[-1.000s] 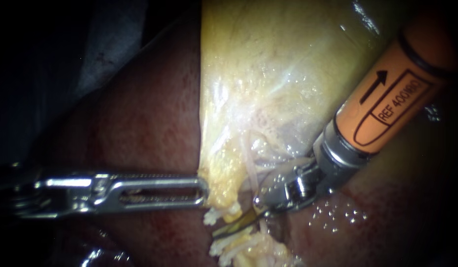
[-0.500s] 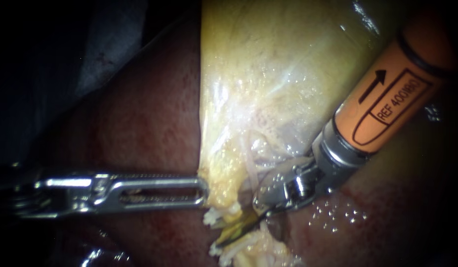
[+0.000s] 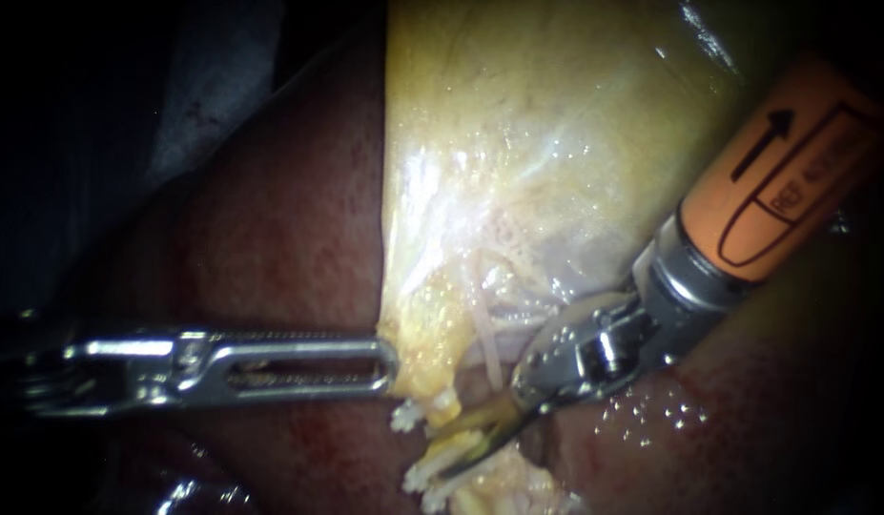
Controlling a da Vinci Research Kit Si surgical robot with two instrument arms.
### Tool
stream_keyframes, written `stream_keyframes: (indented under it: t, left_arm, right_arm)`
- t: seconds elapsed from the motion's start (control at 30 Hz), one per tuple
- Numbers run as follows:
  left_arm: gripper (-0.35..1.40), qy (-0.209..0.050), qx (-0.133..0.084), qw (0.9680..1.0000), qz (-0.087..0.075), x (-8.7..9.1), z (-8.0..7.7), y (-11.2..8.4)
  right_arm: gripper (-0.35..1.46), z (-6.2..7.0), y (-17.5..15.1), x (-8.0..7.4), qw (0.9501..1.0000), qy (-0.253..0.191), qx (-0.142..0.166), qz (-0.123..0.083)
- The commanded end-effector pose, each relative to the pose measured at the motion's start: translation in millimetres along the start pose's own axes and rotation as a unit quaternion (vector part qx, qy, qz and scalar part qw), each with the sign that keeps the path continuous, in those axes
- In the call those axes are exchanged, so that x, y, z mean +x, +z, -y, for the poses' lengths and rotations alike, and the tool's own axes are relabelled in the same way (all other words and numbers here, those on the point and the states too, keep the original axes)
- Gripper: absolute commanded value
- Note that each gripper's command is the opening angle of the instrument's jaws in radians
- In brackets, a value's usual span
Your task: Go back from the cut left tube
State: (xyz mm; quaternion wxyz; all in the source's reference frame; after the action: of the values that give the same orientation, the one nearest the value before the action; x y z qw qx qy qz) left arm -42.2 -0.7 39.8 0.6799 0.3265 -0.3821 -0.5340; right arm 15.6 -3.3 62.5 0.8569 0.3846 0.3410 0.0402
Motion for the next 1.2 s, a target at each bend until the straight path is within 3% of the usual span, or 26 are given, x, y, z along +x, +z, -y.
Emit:
stream_keyframes:
  t: [0.03,0.23,0.3,0.57,0.77,0.87,1.2]
  left_arm:
    - [-0.35,0.0,0.0,1.0,0.0,-0.1,0.1,-0.1]
    - [-0.35,0.0,0.001,1.0,0.0,-0.1,0.1,-0.1]
    - [-0.35,0.0,0.001,1.0,0.0,-0.1,0.1,-0.1]
    - [-0.35,0.0,0.001,1.0,0.0,-0.1,0.1,-0.1]
    - [-0.35,0.0,0.0,1.0,0.0,-0.1,0.0,-0.1]
    - [-0.35,0.0,0.0,1.0,0.0,-0.1,0.0,-0.1]
    - [-0.35,0.0,0.0,1.0,0.0,-0.1,0.0,0.0]
  right_arm:
    - [0.54,0.0,-0.5,-0.1,1.0,0.0,-0.002,-0.002]
    - [0.54,0.4,-3.5,-0.3,0.9997,-0.003,-0.019,-0.012]
    - [0.54,0.5,-4.6,-0.2,0.9991,-0.003,-0.038,-0.021]
    - [0.54,0.6,-9.7,0.4,0.9976,-0.009,-0.06,-0.032]
    - [0.56,0.4,-13.8,0.9,0.9955,-0.013,-0.078,-0.052]
    - [0.63,0.2,-15.4,1.1,0.9939,-0.018,-0.086,-0.066]
    - [0.89,-0.1,-18.1,1.4,0.9889,-0.031,-0.126,-0.072]
